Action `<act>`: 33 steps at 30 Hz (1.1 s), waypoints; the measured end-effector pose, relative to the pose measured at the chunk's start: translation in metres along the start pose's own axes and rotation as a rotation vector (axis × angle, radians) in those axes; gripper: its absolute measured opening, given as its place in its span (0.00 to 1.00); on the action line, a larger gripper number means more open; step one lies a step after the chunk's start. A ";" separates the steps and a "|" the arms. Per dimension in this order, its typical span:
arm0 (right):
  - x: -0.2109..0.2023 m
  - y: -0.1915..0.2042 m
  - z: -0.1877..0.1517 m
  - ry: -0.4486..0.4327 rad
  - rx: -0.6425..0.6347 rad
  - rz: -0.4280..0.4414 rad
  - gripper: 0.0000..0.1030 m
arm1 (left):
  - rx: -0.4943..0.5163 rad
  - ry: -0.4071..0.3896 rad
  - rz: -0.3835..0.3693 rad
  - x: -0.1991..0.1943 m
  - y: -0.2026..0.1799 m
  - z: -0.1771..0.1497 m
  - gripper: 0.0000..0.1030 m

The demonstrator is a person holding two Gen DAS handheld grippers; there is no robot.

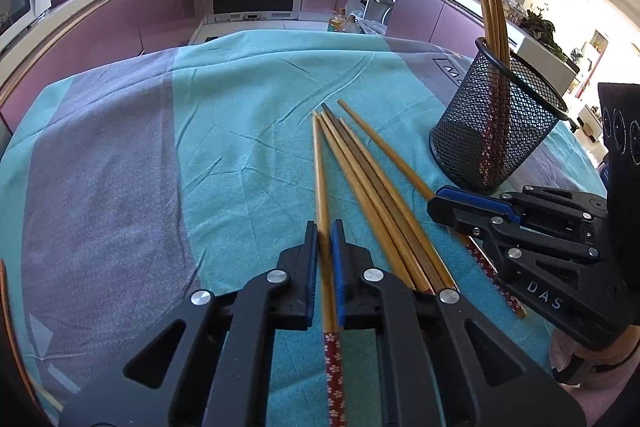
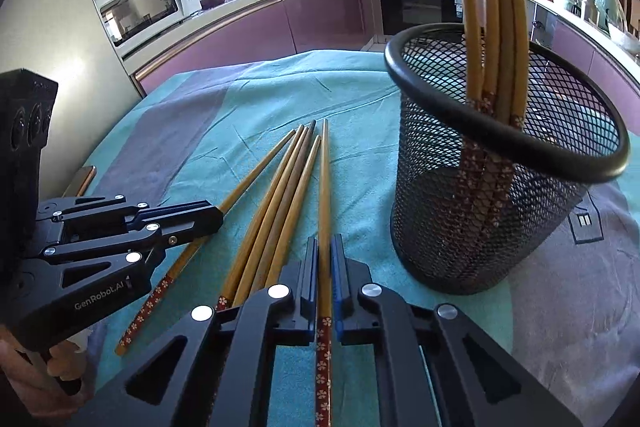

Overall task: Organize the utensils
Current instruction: 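Grasp a chopstick with the left tool while the right tool grasps another, then carry the left tool's chopstick into the mesh cup while the right tool inserts its own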

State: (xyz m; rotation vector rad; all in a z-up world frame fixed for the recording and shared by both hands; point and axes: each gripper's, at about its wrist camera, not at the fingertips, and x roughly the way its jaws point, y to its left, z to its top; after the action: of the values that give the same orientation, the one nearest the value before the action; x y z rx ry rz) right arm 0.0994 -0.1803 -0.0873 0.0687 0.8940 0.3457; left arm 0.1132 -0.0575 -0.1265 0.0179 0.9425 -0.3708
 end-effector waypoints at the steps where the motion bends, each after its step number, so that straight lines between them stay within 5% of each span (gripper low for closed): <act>1: -0.003 0.000 0.000 -0.006 0.002 0.009 0.05 | -0.001 -0.004 -0.002 -0.002 0.001 0.000 0.07; 33: -0.070 -0.003 0.001 -0.156 -0.035 0.128 0.05 | 0.027 -0.131 -0.106 -0.082 -0.010 0.003 0.07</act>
State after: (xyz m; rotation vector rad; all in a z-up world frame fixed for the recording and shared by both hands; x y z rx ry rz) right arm 0.0603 -0.2056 -0.0347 0.1197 0.7303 0.4682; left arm 0.0691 -0.0431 -0.0583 -0.0311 0.8110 -0.4769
